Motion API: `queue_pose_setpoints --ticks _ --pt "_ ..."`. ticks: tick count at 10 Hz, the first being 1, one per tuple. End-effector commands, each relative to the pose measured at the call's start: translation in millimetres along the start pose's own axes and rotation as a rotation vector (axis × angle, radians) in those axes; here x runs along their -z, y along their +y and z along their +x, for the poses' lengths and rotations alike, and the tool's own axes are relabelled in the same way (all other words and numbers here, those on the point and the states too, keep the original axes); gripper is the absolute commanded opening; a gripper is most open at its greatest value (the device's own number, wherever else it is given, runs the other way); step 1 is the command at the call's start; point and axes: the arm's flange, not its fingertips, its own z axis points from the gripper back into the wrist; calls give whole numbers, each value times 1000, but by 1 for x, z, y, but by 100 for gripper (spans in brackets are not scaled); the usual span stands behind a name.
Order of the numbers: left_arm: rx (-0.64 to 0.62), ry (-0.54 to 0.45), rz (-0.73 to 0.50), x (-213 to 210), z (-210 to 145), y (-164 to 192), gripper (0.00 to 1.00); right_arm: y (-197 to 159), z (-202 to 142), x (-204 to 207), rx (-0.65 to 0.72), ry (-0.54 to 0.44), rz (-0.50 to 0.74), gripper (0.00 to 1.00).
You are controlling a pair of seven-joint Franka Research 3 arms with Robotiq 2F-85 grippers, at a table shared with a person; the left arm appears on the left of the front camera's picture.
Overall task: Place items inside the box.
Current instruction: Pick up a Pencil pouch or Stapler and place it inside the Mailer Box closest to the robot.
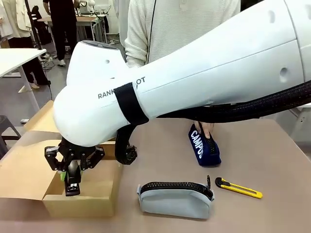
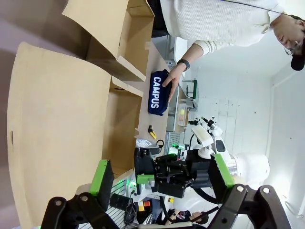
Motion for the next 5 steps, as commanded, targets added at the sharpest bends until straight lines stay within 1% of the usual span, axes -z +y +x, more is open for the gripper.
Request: queue_pose_setpoints --ticks 1,2,3,4,5 --pt "18 1 -17 0 -2 0 100 15 14 9 63 -108 14 37" --pt "18 1 -17 0 -2 0 100 19 22 17 106 -167 -18 37" --pt "18 1 -17 0 -2 0 100 21 29 28 144 -159 -8 37" --pt "18 1 -17 0 -2 0 100 17 34 36 196 -176 -47 37" --pt "18 1 -17 0 -2 0 100 14 39 45 211 -165 -49 37"
